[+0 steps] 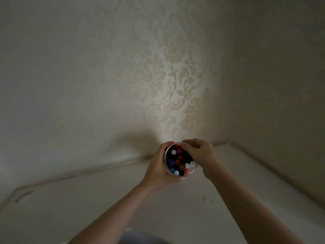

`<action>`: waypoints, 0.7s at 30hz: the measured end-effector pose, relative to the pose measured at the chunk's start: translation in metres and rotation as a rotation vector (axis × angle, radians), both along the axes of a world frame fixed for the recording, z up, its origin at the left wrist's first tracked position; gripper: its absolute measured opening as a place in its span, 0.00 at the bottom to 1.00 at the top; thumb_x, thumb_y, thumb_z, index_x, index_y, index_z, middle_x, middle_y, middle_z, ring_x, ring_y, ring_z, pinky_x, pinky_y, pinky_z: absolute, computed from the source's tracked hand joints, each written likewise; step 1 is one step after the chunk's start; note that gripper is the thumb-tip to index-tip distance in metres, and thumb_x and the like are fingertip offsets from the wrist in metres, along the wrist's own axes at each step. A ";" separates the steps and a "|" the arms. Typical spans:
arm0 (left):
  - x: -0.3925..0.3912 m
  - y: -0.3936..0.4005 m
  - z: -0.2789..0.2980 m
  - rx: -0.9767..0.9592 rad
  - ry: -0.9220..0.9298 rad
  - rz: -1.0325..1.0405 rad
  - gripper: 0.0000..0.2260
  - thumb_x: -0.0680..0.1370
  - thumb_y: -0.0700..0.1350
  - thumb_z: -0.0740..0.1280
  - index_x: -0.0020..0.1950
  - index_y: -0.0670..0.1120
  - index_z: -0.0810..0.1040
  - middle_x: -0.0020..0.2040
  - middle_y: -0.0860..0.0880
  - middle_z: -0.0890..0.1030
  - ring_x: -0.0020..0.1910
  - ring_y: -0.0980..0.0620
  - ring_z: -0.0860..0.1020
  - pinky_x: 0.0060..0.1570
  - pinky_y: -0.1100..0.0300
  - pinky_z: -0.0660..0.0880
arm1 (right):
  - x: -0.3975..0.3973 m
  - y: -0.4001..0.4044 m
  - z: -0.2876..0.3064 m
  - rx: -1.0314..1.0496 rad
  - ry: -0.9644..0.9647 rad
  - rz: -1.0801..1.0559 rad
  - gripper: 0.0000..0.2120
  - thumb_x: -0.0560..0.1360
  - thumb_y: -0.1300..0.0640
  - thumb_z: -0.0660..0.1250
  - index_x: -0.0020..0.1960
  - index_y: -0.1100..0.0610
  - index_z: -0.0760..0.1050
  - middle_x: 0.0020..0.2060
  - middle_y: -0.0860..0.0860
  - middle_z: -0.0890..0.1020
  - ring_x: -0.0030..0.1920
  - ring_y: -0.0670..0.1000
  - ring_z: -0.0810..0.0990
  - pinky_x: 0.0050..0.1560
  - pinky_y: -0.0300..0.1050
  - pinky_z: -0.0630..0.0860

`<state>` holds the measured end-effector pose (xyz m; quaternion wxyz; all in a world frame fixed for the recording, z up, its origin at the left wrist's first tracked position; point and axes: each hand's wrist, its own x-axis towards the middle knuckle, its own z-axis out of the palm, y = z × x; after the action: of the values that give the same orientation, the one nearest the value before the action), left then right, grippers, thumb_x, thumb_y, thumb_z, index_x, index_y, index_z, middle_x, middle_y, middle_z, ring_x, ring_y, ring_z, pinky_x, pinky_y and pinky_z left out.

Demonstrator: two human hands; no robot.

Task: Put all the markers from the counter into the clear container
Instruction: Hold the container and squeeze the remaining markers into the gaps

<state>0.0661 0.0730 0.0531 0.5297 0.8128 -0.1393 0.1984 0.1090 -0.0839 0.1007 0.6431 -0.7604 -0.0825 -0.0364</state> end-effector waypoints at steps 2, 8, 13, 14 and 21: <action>0.001 0.004 0.002 -0.057 0.038 0.009 0.44 0.58 0.37 0.85 0.69 0.52 0.68 0.64 0.56 0.77 0.65 0.55 0.77 0.60 0.58 0.79 | -0.005 -0.020 -0.002 0.055 0.012 0.160 0.16 0.69 0.46 0.73 0.55 0.50 0.79 0.50 0.48 0.84 0.51 0.46 0.82 0.52 0.44 0.79; 0.001 -0.010 0.018 -0.230 0.253 -0.038 0.46 0.56 0.40 0.85 0.68 0.55 0.65 0.63 0.52 0.78 0.60 0.57 0.77 0.60 0.55 0.78 | -0.027 -0.071 -0.037 0.014 0.001 0.476 0.33 0.65 0.54 0.77 0.66 0.42 0.69 0.64 0.38 0.75 0.64 0.42 0.74 0.61 0.49 0.76; 0.001 -0.037 0.014 -0.227 0.363 -0.086 0.40 0.52 0.53 0.84 0.60 0.61 0.70 0.63 0.52 0.79 0.64 0.48 0.77 0.65 0.44 0.76 | -0.030 -0.080 -0.067 -0.078 -0.082 0.281 0.44 0.58 0.60 0.81 0.61 0.31 0.62 0.64 0.45 0.70 0.64 0.51 0.73 0.57 0.55 0.79; 0.000 -0.041 0.012 -0.221 0.357 -0.089 0.40 0.53 0.54 0.84 0.61 0.62 0.70 0.63 0.54 0.78 0.64 0.49 0.76 0.65 0.44 0.75 | -0.031 -0.083 -0.071 -0.076 -0.091 0.252 0.44 0.58 0.60 0.81 0.61 0.31 0.61 0.64 0.46 0.70 0.64 0.52 0.73 0.56 0.55 0.79; -0.005 -0.020 -0.027 -0.207 0.380 -0.151 0.43 0.55 0.49 0.86 0.65 0.62 0.71 0.66 0.53 0.78 0.66 0.50 0.77 0.64 0.47 0.77 | -0.035 -0.088 -0.094 -0.109 -0.126 0.175 0.41 0.58 0.57 0.81 0.64 0.41 0.65 0.60 0.41 0.75 0.60 0.48 0.76 0.53 0.46 0.81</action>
<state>0.0612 0.0533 0.0262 0.6403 0.7642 -0.0766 0.0147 0.0735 -0.1719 0.0064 0.5952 -0.7803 -0.1906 -0.0232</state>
